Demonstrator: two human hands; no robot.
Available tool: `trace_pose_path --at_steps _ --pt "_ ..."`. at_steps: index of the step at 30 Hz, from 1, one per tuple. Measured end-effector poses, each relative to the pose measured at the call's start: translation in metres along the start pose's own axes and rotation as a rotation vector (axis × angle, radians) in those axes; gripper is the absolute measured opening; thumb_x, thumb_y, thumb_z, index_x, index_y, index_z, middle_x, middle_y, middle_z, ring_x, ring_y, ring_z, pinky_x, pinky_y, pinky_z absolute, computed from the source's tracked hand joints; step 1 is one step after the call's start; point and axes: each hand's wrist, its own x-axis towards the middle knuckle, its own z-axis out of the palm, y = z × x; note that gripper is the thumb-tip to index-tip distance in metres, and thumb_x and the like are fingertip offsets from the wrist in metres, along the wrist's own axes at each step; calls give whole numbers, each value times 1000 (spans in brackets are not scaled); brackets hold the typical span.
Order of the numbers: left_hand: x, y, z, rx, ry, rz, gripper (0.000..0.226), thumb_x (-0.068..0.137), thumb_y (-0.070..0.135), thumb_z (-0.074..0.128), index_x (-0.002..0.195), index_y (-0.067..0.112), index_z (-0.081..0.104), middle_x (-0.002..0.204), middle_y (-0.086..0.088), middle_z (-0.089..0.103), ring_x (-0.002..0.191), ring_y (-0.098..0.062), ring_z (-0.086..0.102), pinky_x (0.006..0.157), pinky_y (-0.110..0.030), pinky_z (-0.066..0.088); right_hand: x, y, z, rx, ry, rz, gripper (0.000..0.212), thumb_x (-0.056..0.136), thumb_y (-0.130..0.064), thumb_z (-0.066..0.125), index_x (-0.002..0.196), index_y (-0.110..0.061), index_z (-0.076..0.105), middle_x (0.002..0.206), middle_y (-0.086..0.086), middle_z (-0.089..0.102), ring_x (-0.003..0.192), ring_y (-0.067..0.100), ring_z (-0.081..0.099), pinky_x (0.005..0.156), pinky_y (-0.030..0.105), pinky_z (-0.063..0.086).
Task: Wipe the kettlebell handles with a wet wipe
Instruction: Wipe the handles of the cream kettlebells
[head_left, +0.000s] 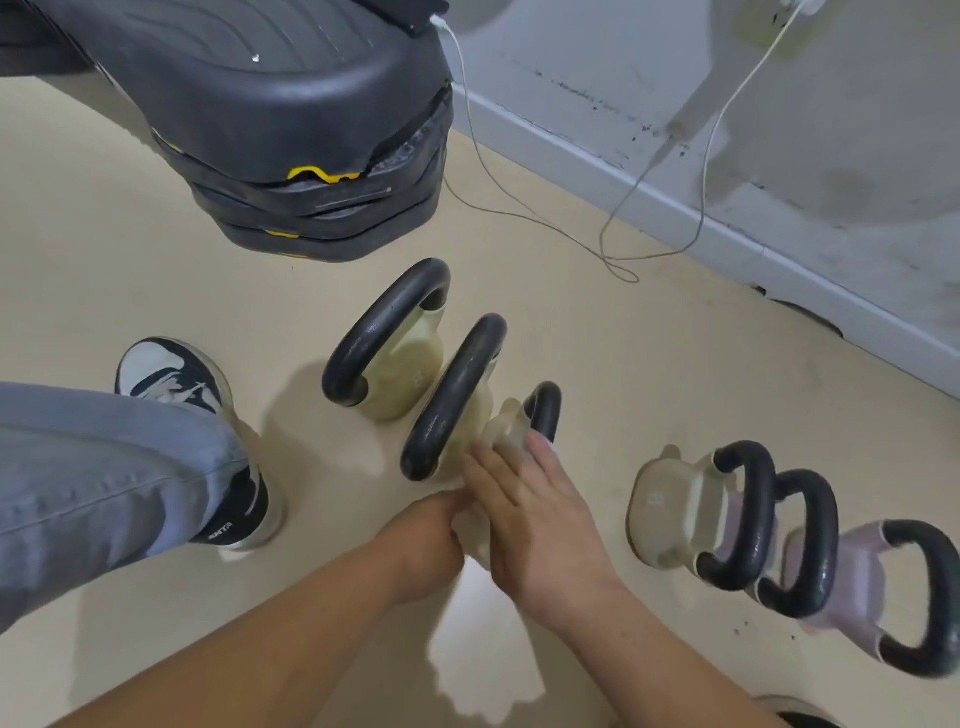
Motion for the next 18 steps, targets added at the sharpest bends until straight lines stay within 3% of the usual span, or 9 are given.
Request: trace_pose_path --at_steps 1,3,5,6,8,10,13,16,18 --pt "0 -1 0 6 -4 9 57 98 3 45 151 26 42 140 5 56 115 -12 57 78 3 31 10 5 -4 33 29 58 67 74 -8 54 141 -6 61 148 9 59 141 29 49 127 48 20" --pt "2 -4 1 9 5 4 64 97 3 42 150 38 39 132 11 57 97 -7 55 66 4 33 32 17 -13 151 78 216 69 77 -5 48 146 -4 55 157 14 48 148 34 41 129 45 16" --pt "5 -2 2 -46 19 -6 63 96 3 41 145 41 43 121 13 55 90 -6 52 68 0 36 55 28 -27 364 55 412 64 93 -10 34 156 -5 40 169 13 26 157 29 21 129 36 12" --pt "7 0 2 -76 35 4 60 96 3 41 143 40 46 119 12 55 91 -7 52 73 -4 37 65 33 -34 494 27 513 58 101 -13 32 158 -5 36 171 13 23 158 27 20 127 32 14" --pt "10 7 2 -135 52 0 49 96 5 41 137 30 51 116 5 57 94 -12 55 84 -17 44 81 46 -44 764 -31 714 50 107 -15 36 155 -5 39 161 11 41 146 28 40 120 33 30" --pt "17 11 4 -63 66 7 41 96 7 43 134 18 54 121 -6 63 107 -24 61 94 -31 49 90 55 -47 952 -67 863 48 106 -21 40 154 -16 45 146 1 56 127 24 56 112 39 44" --pt "23 16 4 -24 114 2 24 98 11 45 119 11 55 110 -9 64 99 -28 60 89 -39 51 92 55 -39 998 -9 924 42 105 -25 42 145 -22 54 134 0 65 117 19 62 105 38 50" --pt "25 19 3 -62 146 -18 9 99 16 44 103 23 49 98 -2 54 87 -21 50 80 -34 46 81 39 -32 860 121 839 42 108 -22 39 148 -16 48 144 1 56 131 20 53 107 29 40" --pt "27 20 3 -53 141 -3 18 101 19 45 90 33 43 98 0 52 86 -18 48 79 -31 44 68 24 -28 778 197 745 44 106 -17 40 150 -15 41 145 1 48 137 17 43 103 23 32"
